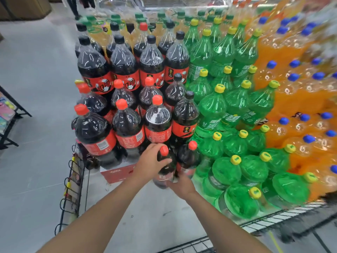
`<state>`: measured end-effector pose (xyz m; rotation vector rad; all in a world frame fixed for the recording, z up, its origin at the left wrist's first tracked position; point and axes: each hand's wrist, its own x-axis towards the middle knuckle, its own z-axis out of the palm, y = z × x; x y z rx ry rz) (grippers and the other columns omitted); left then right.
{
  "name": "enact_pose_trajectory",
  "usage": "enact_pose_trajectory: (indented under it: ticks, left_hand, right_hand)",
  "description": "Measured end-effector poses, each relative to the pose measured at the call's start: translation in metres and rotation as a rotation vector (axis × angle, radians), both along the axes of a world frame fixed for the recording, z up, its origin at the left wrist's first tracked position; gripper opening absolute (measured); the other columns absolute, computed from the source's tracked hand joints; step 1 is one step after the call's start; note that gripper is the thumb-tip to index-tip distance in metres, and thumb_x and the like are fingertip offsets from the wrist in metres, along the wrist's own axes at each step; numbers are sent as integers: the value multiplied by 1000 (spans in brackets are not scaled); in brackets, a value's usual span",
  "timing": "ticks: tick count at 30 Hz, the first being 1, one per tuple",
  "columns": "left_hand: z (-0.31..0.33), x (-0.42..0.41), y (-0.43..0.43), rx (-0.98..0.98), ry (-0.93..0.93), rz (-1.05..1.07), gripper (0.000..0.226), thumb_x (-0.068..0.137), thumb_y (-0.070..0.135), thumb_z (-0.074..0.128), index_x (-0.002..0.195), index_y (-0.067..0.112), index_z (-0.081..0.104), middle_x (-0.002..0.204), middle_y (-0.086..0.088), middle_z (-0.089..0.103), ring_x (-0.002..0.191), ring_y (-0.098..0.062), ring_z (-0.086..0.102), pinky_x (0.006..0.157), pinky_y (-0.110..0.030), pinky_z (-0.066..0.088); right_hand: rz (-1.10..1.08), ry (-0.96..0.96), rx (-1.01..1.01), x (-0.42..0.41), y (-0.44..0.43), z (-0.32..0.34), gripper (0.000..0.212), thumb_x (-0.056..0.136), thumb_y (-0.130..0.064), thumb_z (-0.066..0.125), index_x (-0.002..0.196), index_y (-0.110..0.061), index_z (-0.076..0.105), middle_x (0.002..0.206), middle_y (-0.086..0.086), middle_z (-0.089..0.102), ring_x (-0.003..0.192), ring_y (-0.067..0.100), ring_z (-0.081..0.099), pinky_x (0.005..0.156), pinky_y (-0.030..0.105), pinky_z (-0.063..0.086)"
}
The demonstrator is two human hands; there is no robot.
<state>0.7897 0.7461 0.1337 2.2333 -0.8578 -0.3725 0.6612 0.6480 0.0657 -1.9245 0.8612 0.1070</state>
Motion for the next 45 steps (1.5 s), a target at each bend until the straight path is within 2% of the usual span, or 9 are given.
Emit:
enact_pose_trajectory:
  ticks: [4, 6, 8, 13, 19, 25, 31, 40, 45]
  left_hand:
    - [12, -19, 31, -33, 44, -8, 84, 84, 34, 84, 155, 27, 39, 152, 0, 42, 137, -19, 48, 114, -43, 44]
    - [11, -30, 52, -68, -10, -12, 88, 84, 35, 84, 157, 24, 36, 157, 0, 38, 144, -20, 42, 118, -45, 40]
    - [13, -45, 70, -55, -105, -11, 89, 85, 39, 82, 158, 21, 35, 164, -1, 32, 153, -21, 30, 125, -43, 30]
    - [31, -95, 91, -130, -294, -50, 87, 88, 43, 79, 158, 17, 36, 168, -5, 29, 158, -25, 19, 127, -46, 23]
    - [54, -151, 75, -229, -385, -203, 86, 86, 48, 79, 156, 15, 41, 166, -5, 34, 157, -27, 23, 125, -49, 29]
    - [74, -218, 29, -285, -372, -420, 79, 89, 52, 74, 155, 21, 43, 166, -2, 33, 157, -25, 23, 125, -50, 29]
    - [78, -315, -21, -266, -301, -650, 71, 95, 57, 64, 156, 31, 40, 171, 6, 20, 160, -16, 7, 128, -42, 17]
    - [65, -451, -93, -222, -265, -890, 73, 88, 70, 48, 147, 28, 51, 167, 2, 31, 158, -20, 19, 126, -36, 18]
    - [60, -524, -127, -136, -218, -931, 66, 93, 61, 60, 149, 28, 49, 165, 3, 33, 155, -18, 26, 125, -35, 22]
  right_hand:
    - [24, 53, -189, -29, 0, 32, 52, 86, -46, 77, 128, -20, 64, 121, 5, 68, 114, 29, 63, 86, 29, 44]
    - [9, 55, -365, -47, 2, 48, 52, 82, -51, 77, 121, -19, 67, 120, 5, 67, 117, 28, 59, 94, 31, 41]
    - [-5, 6, -476, -68, 7, 65, 46, 82, -45, 78, 116, -16, 67, 117, 6, 65, 119, 28, 56, 98, 31, 34]
    - [-54, -111, -666, -129, 29, 123, 69, 91, -44, 72, 145, -8, 50, 149, 10, 47, 143, 28, 37, 120, 31, 22]
    - [-185, -135, -817, -213, 36, 173, 72, 98, -55, 57, 155, -14, 38, 163, 4, 31, 153, 22, 21, 125, 39, 21]
    - [-391, -52, -860, -309, 21, 186, 73, 99, -58, 53, 157, -18, 35, 165, 2, 26, 154, 20, 18, 125, 39, 21]
    - [-600, 34, -827, -419, 14, 182, 71, 99, -57, 54, 158, -21, 34, 165, -1, 27, 153, 17, 18, 125, 37, 20]
    - [-803, 116, -773, -578, -17, 168, 69, 99, -55, 54, 156, -20, 38, 164, -2, 29, 153, 16, 20, 125, 36, 21]
    - [-835, 128, -736, -650, -35, 152, 70, 100, -53, 54, 158, -19, 35, 165, -1, 28, 154, 16, 20, 125, 35, 19]
